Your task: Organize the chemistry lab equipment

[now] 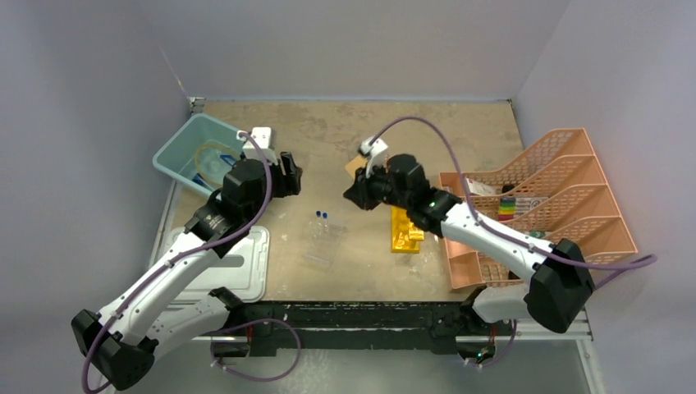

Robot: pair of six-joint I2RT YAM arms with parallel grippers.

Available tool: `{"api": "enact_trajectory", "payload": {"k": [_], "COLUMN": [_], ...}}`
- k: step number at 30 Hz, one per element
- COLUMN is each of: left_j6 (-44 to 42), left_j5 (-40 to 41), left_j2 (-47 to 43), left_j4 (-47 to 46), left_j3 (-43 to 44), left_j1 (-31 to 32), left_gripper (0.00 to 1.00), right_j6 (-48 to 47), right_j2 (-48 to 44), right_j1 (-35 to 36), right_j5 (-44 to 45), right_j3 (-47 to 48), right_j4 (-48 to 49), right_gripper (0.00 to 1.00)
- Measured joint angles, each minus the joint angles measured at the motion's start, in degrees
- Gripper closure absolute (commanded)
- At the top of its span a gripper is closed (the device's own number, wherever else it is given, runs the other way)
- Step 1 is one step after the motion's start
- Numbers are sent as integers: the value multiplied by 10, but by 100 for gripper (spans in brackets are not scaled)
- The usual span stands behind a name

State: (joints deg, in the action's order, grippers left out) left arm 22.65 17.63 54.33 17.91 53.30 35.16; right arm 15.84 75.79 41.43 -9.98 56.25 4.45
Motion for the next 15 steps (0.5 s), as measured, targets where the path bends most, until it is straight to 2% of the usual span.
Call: {"api": "enact_trajectory", "payload": {"k": [5,15], "left_j6": [8,8], "left_j5": [78,118], "left_j2": [-8,-8], "left_j4": [4,6], "left_j3": [1,0], "left_j1": [-1,-2], "left_gripper": [41,41], "right_j6": [-78,-169], "right_j2": [3,53], "right_j1": [65,96], "right_j5": [35,67], "right_j3": [-43,-46], "right_j4": [45,105], "right_gripper": [89,88]}}
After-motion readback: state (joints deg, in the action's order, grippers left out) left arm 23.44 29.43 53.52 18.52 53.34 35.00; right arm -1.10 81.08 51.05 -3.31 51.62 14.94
